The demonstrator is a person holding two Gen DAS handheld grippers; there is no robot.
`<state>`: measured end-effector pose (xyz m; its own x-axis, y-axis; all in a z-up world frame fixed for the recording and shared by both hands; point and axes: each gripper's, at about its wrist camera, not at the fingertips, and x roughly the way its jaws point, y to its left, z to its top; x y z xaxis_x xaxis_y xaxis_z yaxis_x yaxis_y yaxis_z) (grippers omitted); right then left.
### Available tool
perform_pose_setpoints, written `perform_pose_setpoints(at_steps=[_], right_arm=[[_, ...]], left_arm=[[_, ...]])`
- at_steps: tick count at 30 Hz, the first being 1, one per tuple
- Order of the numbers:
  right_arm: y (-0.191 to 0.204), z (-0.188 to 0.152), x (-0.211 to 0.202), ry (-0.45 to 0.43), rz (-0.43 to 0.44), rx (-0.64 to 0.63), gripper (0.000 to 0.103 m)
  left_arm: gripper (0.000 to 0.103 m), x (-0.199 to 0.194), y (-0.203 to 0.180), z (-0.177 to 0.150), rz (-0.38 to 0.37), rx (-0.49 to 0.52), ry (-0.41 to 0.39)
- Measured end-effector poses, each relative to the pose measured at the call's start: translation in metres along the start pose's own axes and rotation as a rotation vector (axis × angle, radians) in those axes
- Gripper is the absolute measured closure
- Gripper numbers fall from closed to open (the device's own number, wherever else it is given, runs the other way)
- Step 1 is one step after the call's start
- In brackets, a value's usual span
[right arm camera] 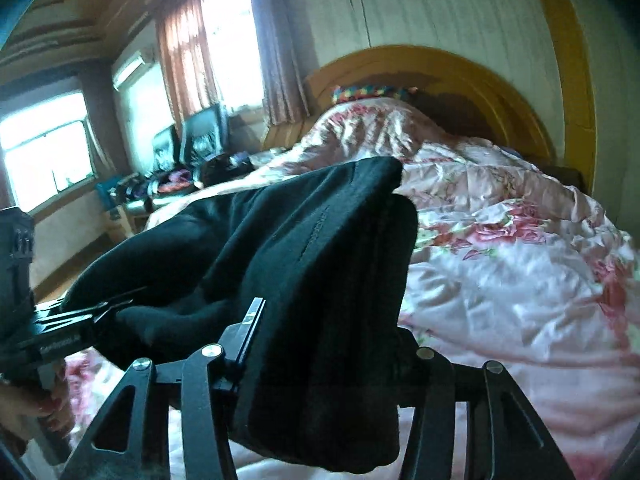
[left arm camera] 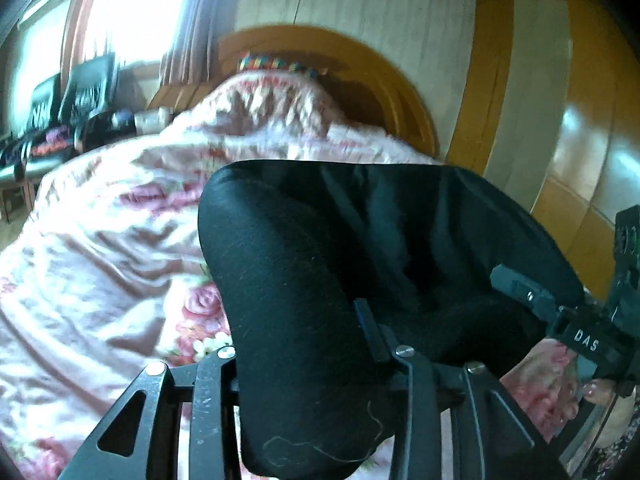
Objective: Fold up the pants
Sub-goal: 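Lift the bundle with both tools and set it down flat on the quilt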
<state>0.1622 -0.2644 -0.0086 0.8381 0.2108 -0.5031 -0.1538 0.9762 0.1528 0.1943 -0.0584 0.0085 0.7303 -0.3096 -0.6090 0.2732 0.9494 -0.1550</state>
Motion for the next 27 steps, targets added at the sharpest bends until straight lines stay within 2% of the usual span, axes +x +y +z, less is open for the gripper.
perform_pose_setpoints(at_steps=[1, 3, 5, 6, 8, 9, 11, 13, 14, 16, 17, 19, 22, 23, 25, 26, 27], right_arm=[[-0.008, -0.003, 0.015, 0.033, -0.022, 0.010, 0.047], [-0.028, -0.017, 0.047, 0.133, -0.097, 0.047, 0.044], [-0.047, -0.033, 0.066, 0.209, -0.136, 0.081, 0.033], [-0.061, -0.042, 0.068, 0.211, -0.104, 0.151, 0.025], [-0.084, -0.052, 0.063, 0.202, -0.041, 0.293, 0.021], [-0.087, -0.055, 0.060, 0.201, -0.032, 0.315, 0.021], [-0.084, -0.056, 0.051, 0.194, -0.050, 0.309, 0.021], [-0.077, -0.055, 0.038, 0.187, -0.128, 0.292, 0.020], [-0.069, -0.055, 0.029, 0.178, -0.155, 0.289, 0.020], [-0.046, -0.049, 0.004, 0.091, -0.197, 0.255, 0.021], [-0.034, -0.048, -0.006, 0.056, -0.182, 0.228, 0.021], [-0.011, -0.047, -0.011, 0.039, -0.166, 0.165, 0.018], [0.012, -0.055, 0.003, 0.137, -0.218, 0.065, 0.017], [0.013, -0.063, 0.010, 0.187, -0.265, 0.045, 0.017], [0.009, -0.075, 0.015, 0.253, -0.278, 0.057, 0.017], [0.006, -0.083, 0.012, 0.292, -0.276, 0.088, 0.017], [0.003, -0.086, 0.010, 0.293, -0.272, 0.106, 0.017]], left_arm=[[0.061, 0.022, 0.006, -0.004, 0.006, -0.027, 0.070], [0.050, 0.052, 0.016, -0.019, 0.015, -0.089, 0.182], [0.024, 0.059, 0.026, -0.035, 0.010, -0.137, 0.156], [0.020, 0.059, 0.030, -0.040, 0.014, -0.147, 0.140], [0.018, 0.058, 0.038, -0.050, -0.022, -0.189, 0.138], [0.018, 0.056, 0.042, -0.052, -0.047, -0.220, 0.147], [0.018, 0.049, 0.046, -0.056, -0.063, -0.270, 0.161], [0.019, 0.035, 0.043, -0.059, -0.041, -0.281, 0.152], [0.020, 0.023, 0.038, -0.063, -0.016, -0.264, 0.124], [0.020, 0.005, 0.026, -0.068, 0.008, -0.209, 0.056], [0.020, -0.001, 0.019, -0.070, 0.012, -0.171, 0.038], [0.020, -0.001, 0.002, -0.077, 0.072, -0.072, 0.041], [0.020, 0.012, -0.022, -0.092, 0.216, 0.136, 0.128], [0.020, 0.015, -0.025, -0.099, 0.239, 0.174, 0.164], [0.022, 0.013, -0.024, -0.112, 0.233, 0.196, 0.196], [0.022, 0.004, -0.020, -0.118, 0.211, 0.170, 0.179], [0.022, -0.003, -0.016, -0.121, 0.196, 0.140, 0.162]])
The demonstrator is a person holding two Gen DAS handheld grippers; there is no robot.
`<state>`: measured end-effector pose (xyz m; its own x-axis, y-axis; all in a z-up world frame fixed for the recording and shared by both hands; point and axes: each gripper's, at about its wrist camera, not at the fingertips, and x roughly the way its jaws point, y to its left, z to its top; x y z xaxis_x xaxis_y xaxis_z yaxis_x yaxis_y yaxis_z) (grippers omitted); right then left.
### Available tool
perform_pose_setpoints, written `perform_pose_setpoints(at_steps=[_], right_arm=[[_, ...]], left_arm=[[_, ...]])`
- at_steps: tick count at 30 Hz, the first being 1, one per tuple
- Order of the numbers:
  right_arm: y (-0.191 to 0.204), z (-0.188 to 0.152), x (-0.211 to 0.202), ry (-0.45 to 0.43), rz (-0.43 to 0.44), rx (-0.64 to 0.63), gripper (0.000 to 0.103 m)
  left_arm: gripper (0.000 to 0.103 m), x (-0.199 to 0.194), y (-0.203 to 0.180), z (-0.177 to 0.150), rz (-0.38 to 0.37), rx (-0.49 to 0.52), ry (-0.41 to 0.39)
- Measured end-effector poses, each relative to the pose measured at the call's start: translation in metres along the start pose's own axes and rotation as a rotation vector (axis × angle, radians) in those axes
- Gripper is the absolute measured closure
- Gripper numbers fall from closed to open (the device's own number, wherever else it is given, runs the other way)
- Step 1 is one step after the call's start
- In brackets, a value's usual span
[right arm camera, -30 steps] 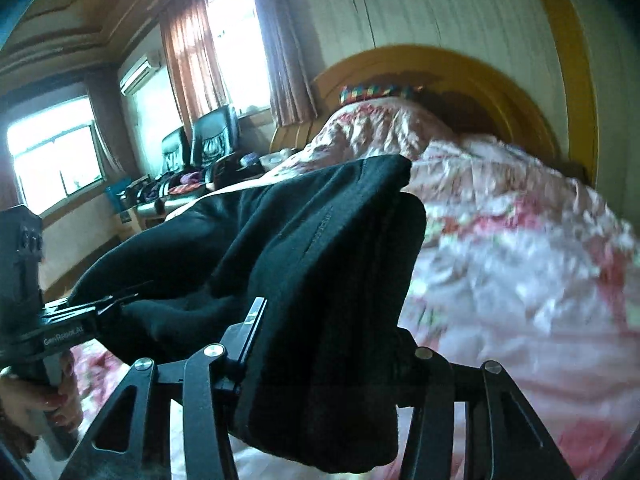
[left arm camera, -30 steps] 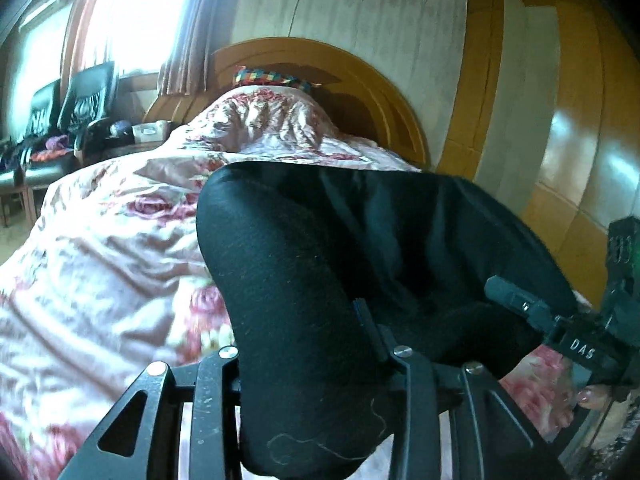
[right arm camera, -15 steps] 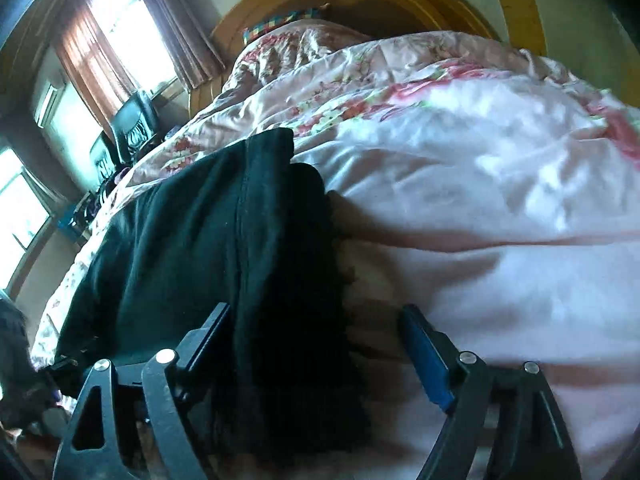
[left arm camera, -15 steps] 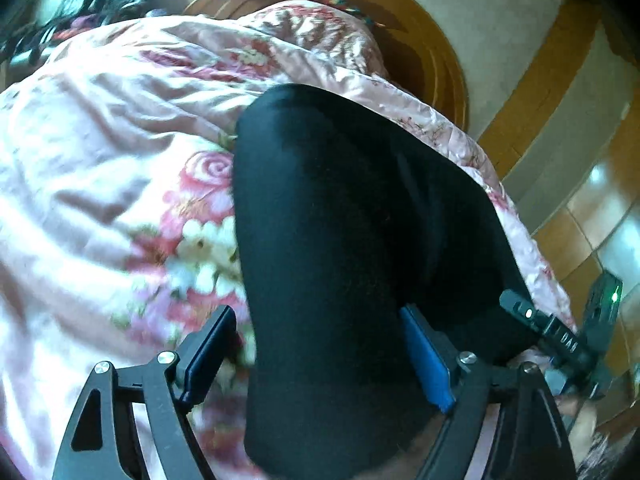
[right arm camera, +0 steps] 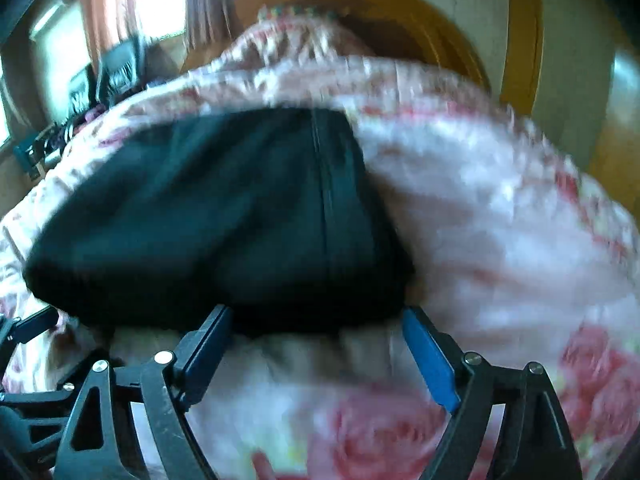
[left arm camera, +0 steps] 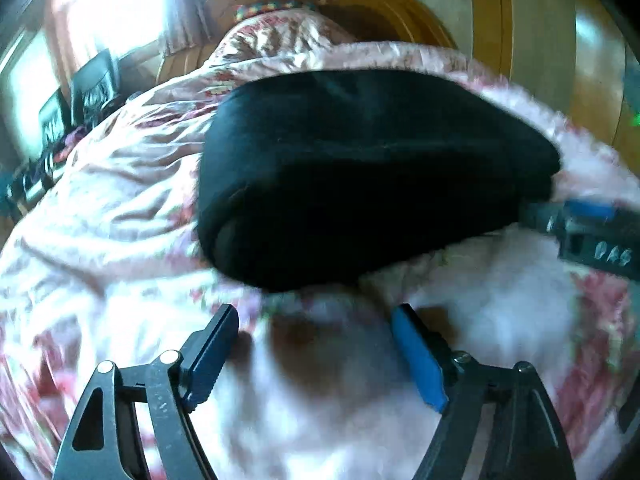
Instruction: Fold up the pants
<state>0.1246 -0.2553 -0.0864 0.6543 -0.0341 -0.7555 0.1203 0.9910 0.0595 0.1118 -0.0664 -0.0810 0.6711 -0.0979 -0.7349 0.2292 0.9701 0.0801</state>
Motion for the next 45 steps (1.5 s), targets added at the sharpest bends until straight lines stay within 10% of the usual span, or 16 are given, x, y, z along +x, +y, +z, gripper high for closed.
perform_pose_setpoints(at_steps=[8, 27, 45], right_arm=[[-0.001, -0.055, -0.051, -0.071, 0.062, 0.047, 0.014], [0.026, -0.084, -0.129, -0.221, -0.003, -0.033, 0.000], [0.026, -0.085, -0.117, -0.190, 0.016, -0.043, 0.000]], left_arm=[[0.023, -0.037, 0.014, -0.033, -0.039, -0.169, -0.046], [0.023, -0.124, 0.013, -0.055, 0.104, -0.116, -0.239], [0.023, -0.109, 0.020, -0.059, 0.070, -0.176, -0.165]])
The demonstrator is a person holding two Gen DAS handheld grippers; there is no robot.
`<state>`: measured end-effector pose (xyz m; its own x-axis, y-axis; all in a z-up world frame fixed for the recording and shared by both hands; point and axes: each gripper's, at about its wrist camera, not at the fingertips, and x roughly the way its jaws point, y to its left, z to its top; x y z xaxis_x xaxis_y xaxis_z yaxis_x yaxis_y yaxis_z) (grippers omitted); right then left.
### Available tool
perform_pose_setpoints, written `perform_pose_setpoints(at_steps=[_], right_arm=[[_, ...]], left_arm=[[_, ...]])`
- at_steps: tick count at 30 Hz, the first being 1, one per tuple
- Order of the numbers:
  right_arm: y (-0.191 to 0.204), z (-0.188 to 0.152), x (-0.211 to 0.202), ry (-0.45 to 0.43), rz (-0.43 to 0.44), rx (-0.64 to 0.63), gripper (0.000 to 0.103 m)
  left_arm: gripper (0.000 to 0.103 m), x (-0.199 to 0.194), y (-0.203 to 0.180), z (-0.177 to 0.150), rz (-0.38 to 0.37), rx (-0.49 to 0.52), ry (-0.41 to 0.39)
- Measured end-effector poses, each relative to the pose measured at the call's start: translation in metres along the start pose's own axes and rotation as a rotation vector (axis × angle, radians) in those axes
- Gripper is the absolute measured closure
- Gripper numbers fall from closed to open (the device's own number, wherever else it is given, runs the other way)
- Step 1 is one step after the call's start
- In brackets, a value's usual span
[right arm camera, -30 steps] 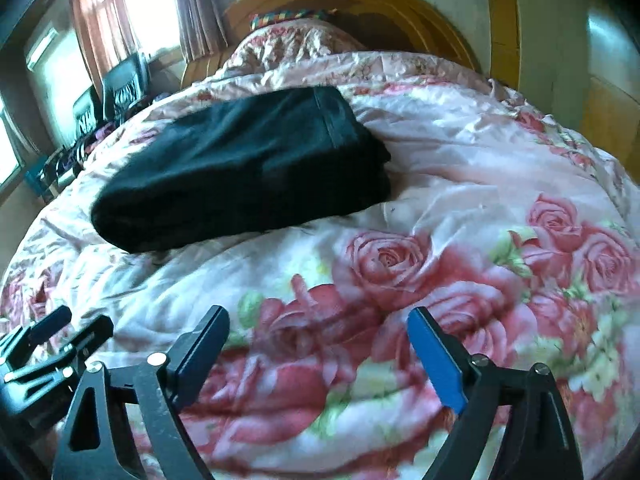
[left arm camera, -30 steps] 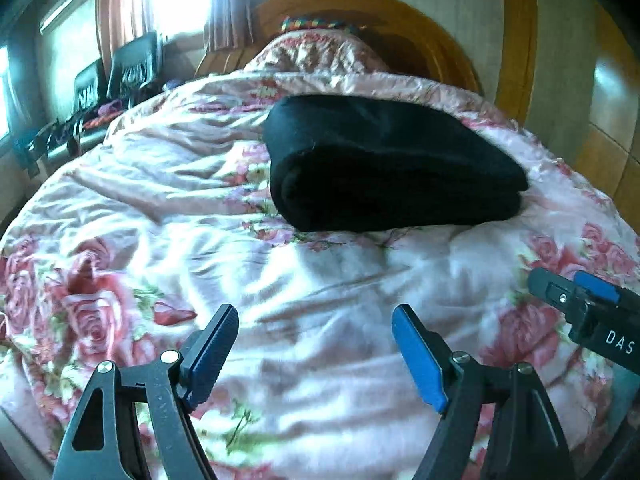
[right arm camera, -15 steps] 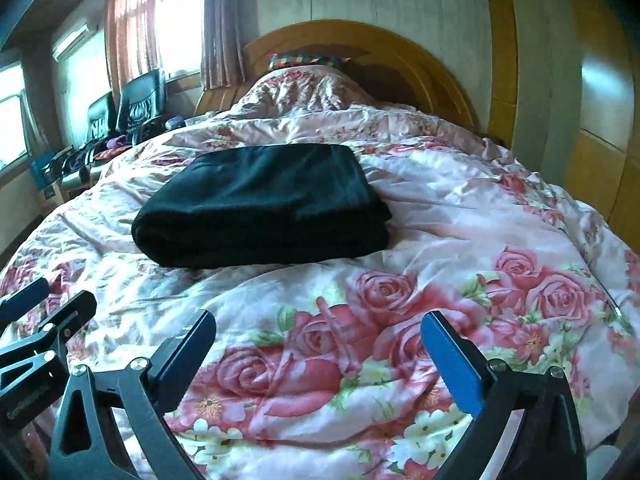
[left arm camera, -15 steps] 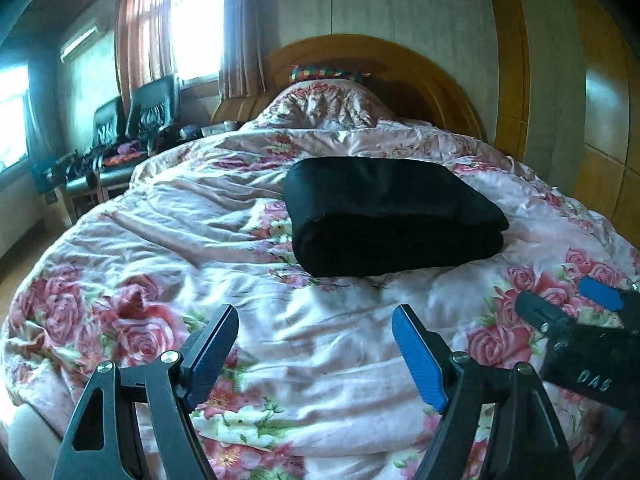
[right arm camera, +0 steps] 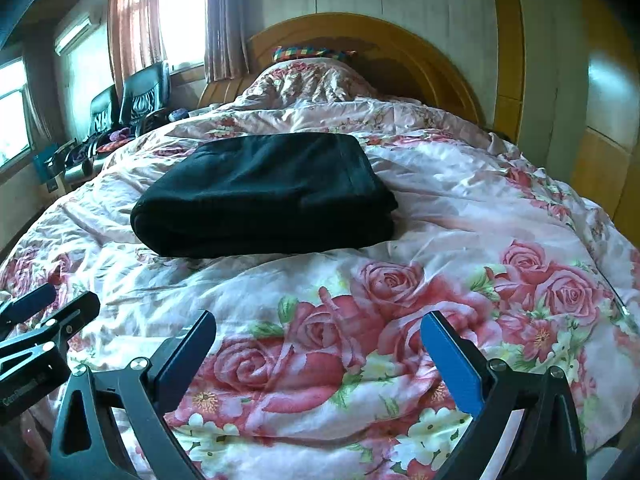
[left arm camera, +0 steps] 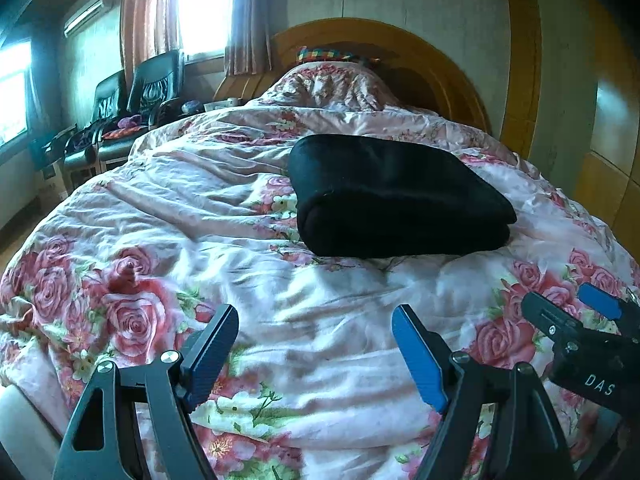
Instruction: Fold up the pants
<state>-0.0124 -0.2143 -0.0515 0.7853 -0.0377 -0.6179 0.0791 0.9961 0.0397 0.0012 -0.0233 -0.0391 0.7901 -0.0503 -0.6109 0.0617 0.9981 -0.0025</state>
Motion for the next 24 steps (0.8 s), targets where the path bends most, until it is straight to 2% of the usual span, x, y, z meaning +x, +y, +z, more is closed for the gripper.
perform_pose_setpoints(at_steps=[16, 24], right_arm=[[-0.0025, -0.0022, 0.0035, 0.020, 0.004, 0.019, 0.000], [-0.0010, -0.0026, 0.0038, 0.024, 0.005, 0.014, 0.000]], left_arm=[[0.023, 0.0025, 0.0033, -0.0012, 0.018, -0.011, 0.007], [0.023, 0.0063, 0.0029, -0.0020, 0.014, -0.010, 0.038]])
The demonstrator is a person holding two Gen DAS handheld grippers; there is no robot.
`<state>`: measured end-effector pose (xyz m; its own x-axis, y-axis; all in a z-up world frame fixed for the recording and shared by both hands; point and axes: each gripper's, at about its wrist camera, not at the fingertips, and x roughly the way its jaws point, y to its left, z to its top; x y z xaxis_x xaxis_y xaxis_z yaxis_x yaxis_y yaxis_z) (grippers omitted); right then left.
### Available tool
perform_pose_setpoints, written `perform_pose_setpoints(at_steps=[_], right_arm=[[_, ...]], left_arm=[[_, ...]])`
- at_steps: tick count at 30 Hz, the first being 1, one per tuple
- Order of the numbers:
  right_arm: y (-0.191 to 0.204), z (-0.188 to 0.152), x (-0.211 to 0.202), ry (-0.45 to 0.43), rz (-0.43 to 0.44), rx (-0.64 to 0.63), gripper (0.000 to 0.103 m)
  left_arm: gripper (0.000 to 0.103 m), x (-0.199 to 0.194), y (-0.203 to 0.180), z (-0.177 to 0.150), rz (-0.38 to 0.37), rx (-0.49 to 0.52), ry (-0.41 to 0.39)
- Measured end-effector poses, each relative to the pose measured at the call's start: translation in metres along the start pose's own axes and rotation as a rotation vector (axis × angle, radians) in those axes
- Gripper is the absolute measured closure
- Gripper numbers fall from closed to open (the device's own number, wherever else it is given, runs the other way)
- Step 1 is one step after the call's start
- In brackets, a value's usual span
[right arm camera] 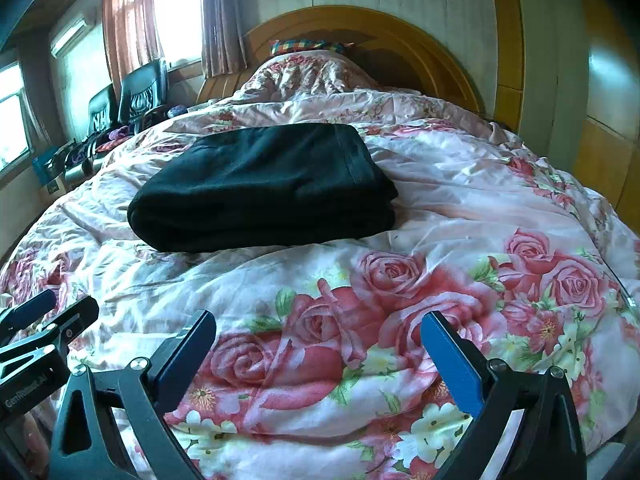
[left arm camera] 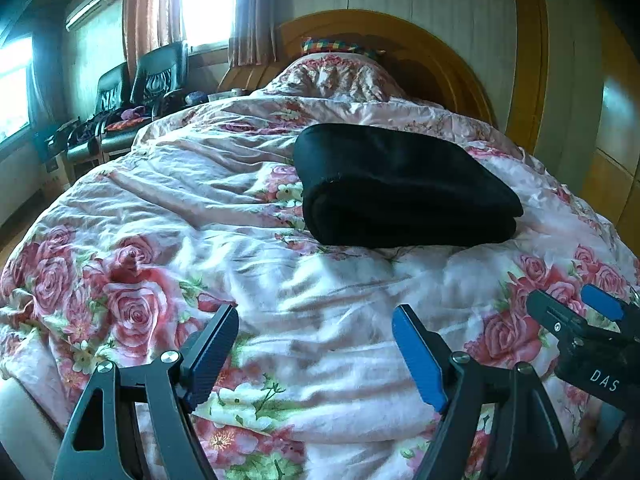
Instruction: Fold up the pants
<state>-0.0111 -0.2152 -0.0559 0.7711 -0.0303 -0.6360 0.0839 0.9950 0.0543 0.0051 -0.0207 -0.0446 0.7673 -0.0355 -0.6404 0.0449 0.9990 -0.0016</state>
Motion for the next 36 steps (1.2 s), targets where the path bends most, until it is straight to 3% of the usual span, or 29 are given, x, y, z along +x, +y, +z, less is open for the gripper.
perform_pose_setpoints(at_steps=[36], right_arm=[[0.0014, -0.0024, 0.0062, 0.023, 0.015, -0.011, 0.000]], left_arm=[[0.023, 0.0104, 0.0029, -0.0055, 0.011, -0.005, 0.057]])
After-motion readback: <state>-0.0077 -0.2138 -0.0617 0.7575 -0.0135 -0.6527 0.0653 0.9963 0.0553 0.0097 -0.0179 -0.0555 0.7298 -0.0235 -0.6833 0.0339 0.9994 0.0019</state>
